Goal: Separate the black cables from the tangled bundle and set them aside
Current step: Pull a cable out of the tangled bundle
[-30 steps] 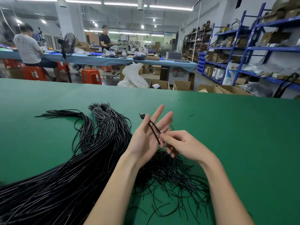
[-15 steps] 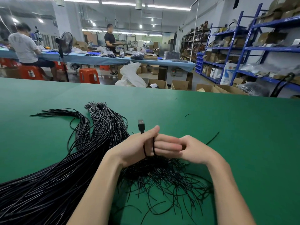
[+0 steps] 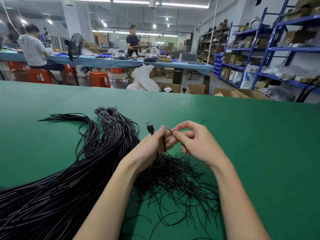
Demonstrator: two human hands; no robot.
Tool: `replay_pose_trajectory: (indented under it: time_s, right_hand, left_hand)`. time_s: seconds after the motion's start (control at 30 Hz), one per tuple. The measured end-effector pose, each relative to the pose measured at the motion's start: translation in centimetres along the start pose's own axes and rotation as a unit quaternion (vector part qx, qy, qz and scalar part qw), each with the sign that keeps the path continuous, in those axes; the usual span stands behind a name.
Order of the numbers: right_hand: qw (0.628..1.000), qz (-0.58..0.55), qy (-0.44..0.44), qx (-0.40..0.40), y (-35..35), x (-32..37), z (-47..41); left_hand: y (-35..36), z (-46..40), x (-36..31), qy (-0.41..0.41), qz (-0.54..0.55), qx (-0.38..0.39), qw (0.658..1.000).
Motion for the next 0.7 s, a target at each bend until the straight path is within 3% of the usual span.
replay_pose_trajectory:
  time_s: [0.07, 0.17, 0.27, 0.33, 0.47, 0.6, 0.7]
  right_hand:
    - [0.994, -0.073, 0.03, 0.07, 1.1, -0.9, 0.4]
    - [0.975, -0.12, 0.086, 0.164, 2.8, -3.0, 1.2]
    - [0.963, -0.103, 0.144, 0.204, 2.9, -4.7, 1.6]
    - [0.969, 0.003, 0.157, 0.193, 2.2, -5.0, 1.5]
    - [0.964, 0.181, 0.149, 0.127, -0.1, -5.2, 1.3]
    - [0.971, 0.183, 0.128, 0.085, -1.4, -3.5, 1.1]
    - [0.972, 0.169, 0.132, 0.101, -1.3, -2.4, 1.3]
  left_hand:
    - [-0.8, -0.3, -1.1, 0.038, 0.12, -0.035, 0.991]
    - [-1.3, 0.1, -3.1, 0.086, 0.271, -0.019, 0.958]
    - [-0.9, 0.8, -3.7, 0.075, 0.297, 0.027, 0.952]
    - [-0.1, 1.5, -3.6, 0.042, 0.241, 0.078, 0.967]
    - [1.6, 3.0, -2.4, -0.069, 0.011, 0.191, 0.979]
    - [3.1, 4.1, -0.5, -0.174, -0.106, 0.245, 0.948]
    - [2.6, 3.9, 0.3, -0.201, -0.191, 0.19, 0.942]
Point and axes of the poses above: each hand's wrist, its own z-axis away from the middle knuckle, its own y-axis out of the palm, x = y × z, the point moved 7 cm from there along -z, towards the middle knuckle, and after that the axes turned 8 degrees about y, right-handed, at the moved point
